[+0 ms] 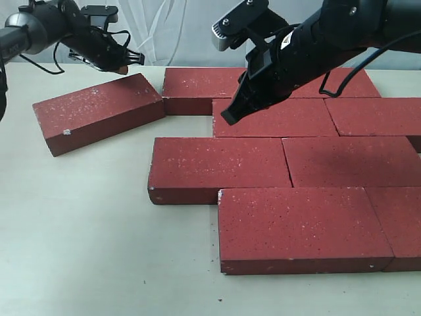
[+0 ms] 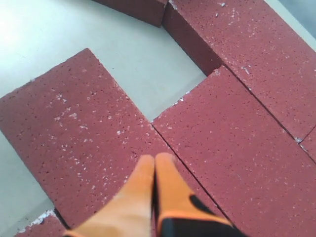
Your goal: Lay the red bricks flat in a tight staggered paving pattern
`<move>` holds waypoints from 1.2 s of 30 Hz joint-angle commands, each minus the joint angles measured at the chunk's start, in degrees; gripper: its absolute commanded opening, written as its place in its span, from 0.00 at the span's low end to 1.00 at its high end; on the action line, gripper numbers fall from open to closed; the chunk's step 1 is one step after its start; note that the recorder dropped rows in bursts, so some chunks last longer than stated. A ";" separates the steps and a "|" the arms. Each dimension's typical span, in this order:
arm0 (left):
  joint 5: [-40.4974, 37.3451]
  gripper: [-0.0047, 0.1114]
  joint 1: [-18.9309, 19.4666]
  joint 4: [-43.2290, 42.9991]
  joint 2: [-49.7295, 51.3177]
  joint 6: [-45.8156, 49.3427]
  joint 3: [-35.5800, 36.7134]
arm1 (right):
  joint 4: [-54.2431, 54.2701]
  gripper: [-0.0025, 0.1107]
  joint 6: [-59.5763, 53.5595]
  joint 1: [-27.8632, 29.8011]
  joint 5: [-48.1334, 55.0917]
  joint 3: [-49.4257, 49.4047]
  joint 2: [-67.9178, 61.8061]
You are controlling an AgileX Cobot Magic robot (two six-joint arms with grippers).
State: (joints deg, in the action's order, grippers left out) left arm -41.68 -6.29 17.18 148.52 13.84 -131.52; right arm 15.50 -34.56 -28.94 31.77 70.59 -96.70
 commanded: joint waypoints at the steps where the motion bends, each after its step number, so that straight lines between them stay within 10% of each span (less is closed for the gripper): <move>1: -2.13 0.04 -0.19 -1.35 0.30 -0.40 -0.56 | 0.22 0.01 -0.38 0.34 -0.73 -0.16 0.38; 19: -23.47 0.04 -0.27 10.66 -0.54 14.20 -0.56 | 0.22 0.01 -0.50 0.34 -1.94 -0.16 0.15; 36: -26.60 0.04 -0.27 19.71 -0.54 22.36 -0.56 | 0.06 0.01 -0.50 0.34 -3.27 -0.56 -0.49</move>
State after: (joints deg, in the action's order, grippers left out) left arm -67.49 -6.29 34.91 148.12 35.42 -132.12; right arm 15.50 -34.81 -28.94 29.17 70.45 -96.80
